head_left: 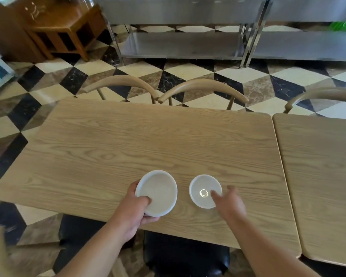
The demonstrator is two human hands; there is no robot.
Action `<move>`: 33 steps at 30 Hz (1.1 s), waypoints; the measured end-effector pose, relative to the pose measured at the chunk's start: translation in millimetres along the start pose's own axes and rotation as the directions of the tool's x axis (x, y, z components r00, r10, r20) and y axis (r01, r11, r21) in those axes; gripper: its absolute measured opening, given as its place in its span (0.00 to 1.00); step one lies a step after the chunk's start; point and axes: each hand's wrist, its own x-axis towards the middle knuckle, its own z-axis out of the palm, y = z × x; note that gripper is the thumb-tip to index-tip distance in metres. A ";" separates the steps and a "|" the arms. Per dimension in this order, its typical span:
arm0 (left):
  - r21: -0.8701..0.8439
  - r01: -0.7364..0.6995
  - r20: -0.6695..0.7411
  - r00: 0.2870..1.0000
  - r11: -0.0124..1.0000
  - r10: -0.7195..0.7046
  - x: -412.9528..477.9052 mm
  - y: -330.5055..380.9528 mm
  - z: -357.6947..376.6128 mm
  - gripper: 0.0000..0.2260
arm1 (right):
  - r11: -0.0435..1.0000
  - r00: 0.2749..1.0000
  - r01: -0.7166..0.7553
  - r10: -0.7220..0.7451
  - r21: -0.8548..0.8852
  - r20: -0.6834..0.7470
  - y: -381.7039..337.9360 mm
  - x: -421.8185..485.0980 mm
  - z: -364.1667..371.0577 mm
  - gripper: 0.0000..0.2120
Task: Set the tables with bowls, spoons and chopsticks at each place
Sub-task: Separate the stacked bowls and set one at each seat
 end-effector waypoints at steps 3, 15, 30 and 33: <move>0.005 -0.002 0.023 1.000 1.000 0.002 5.0 7.9 -18.1 0.25 | 0.978 0.959 0.198 -0.207 -0.066 -0.192 -29.6 -30.1 -5.3 0.23; 0.091 -0.094 0.120 0.989 0.991 0.083 47.0 53.8 -256.4 0.26 | 0.934 0.912 0.345 -0.310 -0.090 0.270 -255.5 -193.5 224.0 0.18; 0.004 -0.068 0.181 0.981 0.998 0.066 89.4 104.0 -456.1 0.16 | 0.959 0.907 -0.057 -0.066 0.276 0.416 -379.7 -249.1 352.2 0.16; 0.048 -0.056 0.105 0.993 0.997 0.051 102.5 106.8 -456.9 0.27 | 0.933 0.897 -0.103 -0.062 0.343 0.438 -378.4 -242.1 356.7 0.13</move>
